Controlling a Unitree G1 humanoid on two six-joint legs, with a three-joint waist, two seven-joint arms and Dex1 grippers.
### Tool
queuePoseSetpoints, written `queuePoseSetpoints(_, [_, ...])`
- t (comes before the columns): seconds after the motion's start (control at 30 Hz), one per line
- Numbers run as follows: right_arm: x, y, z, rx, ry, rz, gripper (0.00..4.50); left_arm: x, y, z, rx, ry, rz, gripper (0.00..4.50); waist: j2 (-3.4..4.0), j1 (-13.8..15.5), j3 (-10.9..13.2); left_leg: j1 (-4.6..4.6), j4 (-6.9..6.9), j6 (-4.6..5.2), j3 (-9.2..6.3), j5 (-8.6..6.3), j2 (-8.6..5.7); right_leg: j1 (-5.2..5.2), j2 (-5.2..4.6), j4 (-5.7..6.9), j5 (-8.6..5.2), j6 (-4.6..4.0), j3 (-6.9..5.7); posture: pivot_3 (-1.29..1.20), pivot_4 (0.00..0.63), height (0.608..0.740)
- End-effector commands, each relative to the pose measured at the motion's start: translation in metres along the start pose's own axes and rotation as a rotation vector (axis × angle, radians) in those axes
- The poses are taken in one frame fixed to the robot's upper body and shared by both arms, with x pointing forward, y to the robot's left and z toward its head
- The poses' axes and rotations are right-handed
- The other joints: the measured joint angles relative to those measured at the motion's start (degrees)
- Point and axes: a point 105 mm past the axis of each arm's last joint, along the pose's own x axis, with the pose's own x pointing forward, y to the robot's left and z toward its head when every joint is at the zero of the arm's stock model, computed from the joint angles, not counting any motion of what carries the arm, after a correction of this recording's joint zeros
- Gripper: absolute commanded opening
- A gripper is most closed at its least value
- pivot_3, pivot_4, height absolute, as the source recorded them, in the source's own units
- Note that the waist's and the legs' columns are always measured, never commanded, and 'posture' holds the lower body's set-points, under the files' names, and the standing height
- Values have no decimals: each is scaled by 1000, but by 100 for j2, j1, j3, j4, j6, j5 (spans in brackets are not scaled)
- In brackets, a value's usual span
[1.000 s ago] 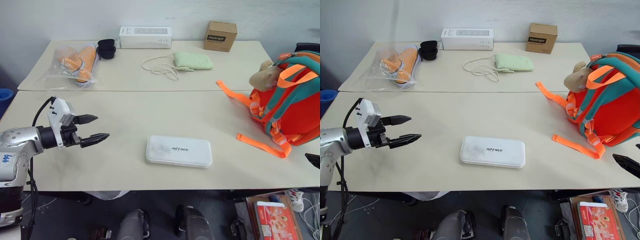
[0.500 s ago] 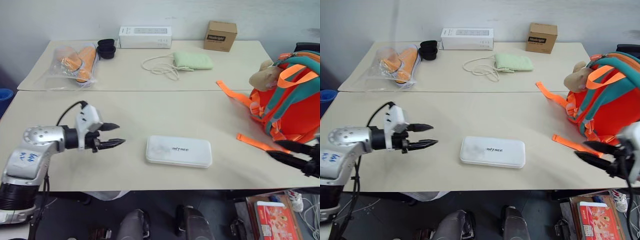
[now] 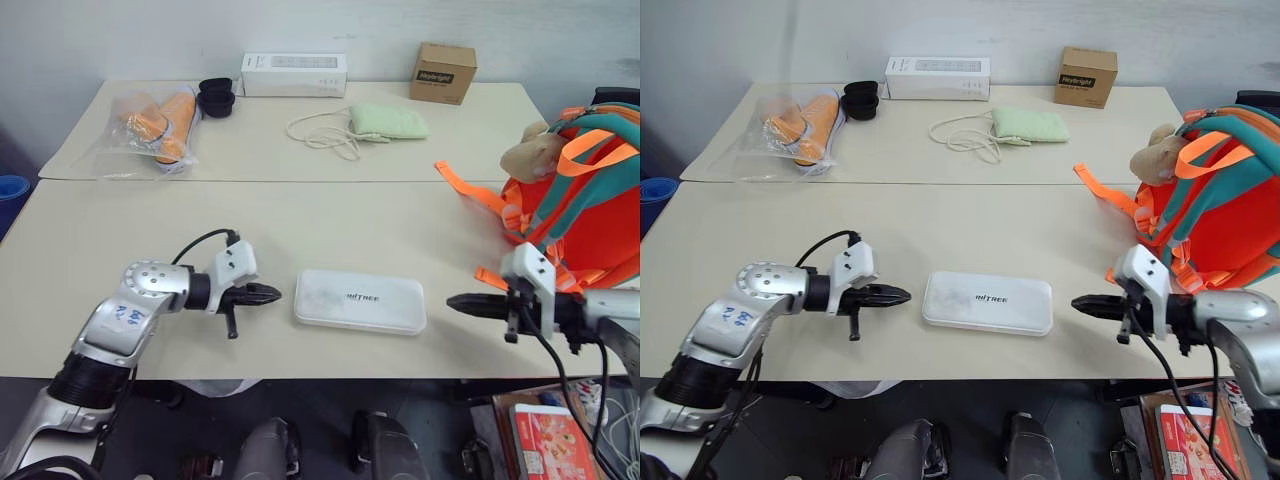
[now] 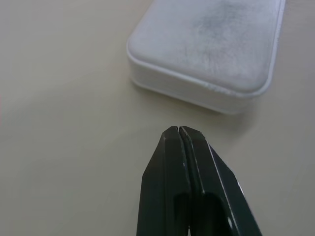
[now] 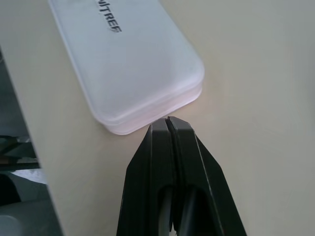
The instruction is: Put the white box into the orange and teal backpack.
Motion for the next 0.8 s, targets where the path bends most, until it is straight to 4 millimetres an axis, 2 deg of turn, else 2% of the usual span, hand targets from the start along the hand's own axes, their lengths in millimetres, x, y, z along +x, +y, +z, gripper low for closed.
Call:
queuePoseSetpoints(0.03, [10,-3,-2,-46,33,16,0,6,2,5,36,-7,0,18,0,-5,0,-1,1,0,-1,0,2,-1,2,1,0,-1,0,0,150,740])
queuePoseSetpoints(0.37, [31,-5,9,-89,15,34,0,17,-4,10,15,-41,-45,18,0,-1,0,-29,42,5,-6,1,5,-15,2,21,-1,-1,-23,0,150,740])
queuePoseSetpoints(0.5, [33,-5,10,-95,15,23,0,8,8,1,-137,-46,0,18,0,-7,0,-30,42,5,-7,1,6,-16,2,21,-1,-1,-23,0,150,740])
queuePoseSetpoints(0.7, [31,-3,3,-98,41,13,0,-19,20,-1,-535,-101,-19,1869,0,-14,0,-31,45,7,-9,2,7,-16,6,27,-1,0,-30,0,150,740])
queuePoseSetpoints(0.8, [29,-2,-1,-102,49,1,0,-26,13,5,-739,-141,-97,2821,0,-5,0,-34,46,8,-14,3,5,-9,9,33,-1,1,-39,0,150,740])
